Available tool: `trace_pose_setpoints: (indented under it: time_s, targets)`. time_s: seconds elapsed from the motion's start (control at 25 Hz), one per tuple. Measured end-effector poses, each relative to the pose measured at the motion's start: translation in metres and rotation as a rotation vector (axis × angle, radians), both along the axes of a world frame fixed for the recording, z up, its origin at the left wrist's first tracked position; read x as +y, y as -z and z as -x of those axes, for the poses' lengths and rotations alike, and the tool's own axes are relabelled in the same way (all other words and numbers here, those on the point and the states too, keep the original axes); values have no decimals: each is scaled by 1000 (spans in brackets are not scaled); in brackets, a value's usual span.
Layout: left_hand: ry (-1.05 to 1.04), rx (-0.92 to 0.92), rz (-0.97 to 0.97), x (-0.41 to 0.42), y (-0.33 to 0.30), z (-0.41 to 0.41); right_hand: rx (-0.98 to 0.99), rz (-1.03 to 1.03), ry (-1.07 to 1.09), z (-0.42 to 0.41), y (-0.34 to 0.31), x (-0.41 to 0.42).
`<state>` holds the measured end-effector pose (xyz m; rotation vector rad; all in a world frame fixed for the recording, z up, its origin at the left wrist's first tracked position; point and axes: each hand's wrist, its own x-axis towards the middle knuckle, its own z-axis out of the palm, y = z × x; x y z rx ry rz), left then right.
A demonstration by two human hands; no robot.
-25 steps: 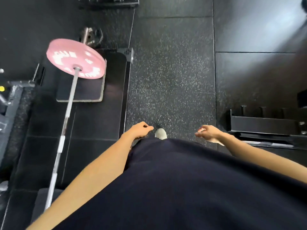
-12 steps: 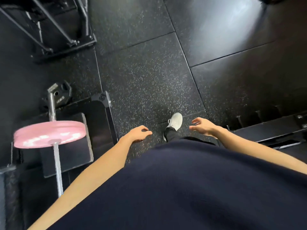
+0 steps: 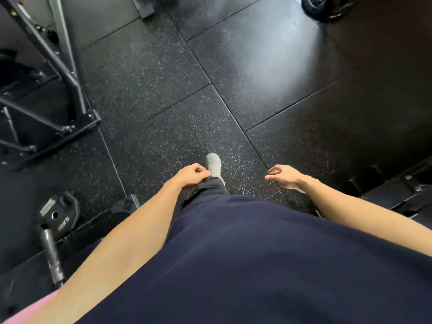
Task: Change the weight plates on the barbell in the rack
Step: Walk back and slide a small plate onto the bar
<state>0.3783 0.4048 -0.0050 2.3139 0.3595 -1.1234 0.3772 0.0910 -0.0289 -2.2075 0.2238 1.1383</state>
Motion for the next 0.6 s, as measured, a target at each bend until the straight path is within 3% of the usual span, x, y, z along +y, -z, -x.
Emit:
trace_pose_setpoints:
  time_s: [0.2,0.6]
  targets:
    - [93,-36,20,-16,4,-169,65,53,77,-116,18,-9]
    - [551,48,5,-113,-4,-481,53,73,554,-327,-8,-61]
